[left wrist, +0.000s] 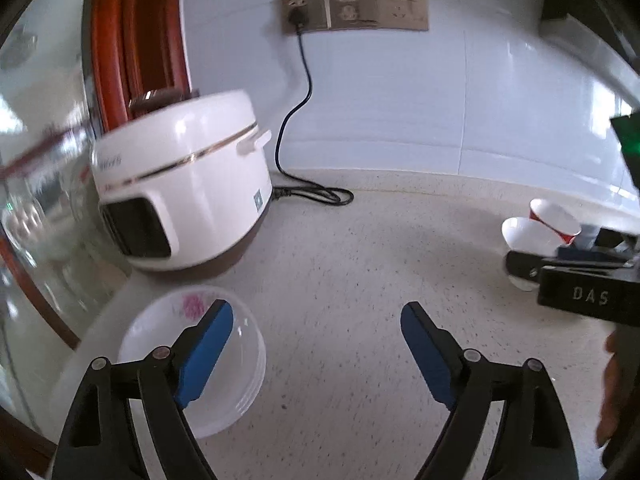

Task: Organize plates and bowls
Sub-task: 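Move both grippers to the plain white bowl near the stove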

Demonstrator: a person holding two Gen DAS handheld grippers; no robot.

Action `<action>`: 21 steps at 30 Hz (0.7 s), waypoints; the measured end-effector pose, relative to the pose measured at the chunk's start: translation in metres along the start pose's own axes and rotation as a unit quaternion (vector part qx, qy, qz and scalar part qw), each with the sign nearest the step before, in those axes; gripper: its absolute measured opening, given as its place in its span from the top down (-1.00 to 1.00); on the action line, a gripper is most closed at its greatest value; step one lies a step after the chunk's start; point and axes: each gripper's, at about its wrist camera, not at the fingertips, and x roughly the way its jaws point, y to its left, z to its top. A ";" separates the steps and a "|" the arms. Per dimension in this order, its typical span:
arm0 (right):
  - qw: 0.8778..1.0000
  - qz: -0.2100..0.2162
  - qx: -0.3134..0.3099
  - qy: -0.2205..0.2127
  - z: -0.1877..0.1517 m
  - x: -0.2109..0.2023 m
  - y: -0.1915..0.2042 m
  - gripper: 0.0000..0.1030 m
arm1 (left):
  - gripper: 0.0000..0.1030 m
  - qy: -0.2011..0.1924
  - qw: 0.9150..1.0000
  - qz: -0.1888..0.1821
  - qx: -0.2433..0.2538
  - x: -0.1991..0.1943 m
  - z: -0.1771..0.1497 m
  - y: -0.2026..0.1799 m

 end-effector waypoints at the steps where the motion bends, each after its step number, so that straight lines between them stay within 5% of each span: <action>1: 1.000 -0.021 -0.003 -0.010 0.002 -0.003 -0.004 -0.70 | -0.69 -0.005 1.000 0.003 0.007 0.000 0.001 -0.005; 8: 0.999 -0.031 0.030 -0.023 0.019 -0.005 -0.044 -0.83 | -0.69 0.003 0.993 -0.113 -0.012 0.013 0.020 -0.028; 21: 0.996 0.011 0.088 -0.030 0.036 0.007 -0.106 -0.83 | -0.69 0.033 0.974 -0.224 -0.034 0.045 0.057 -0.086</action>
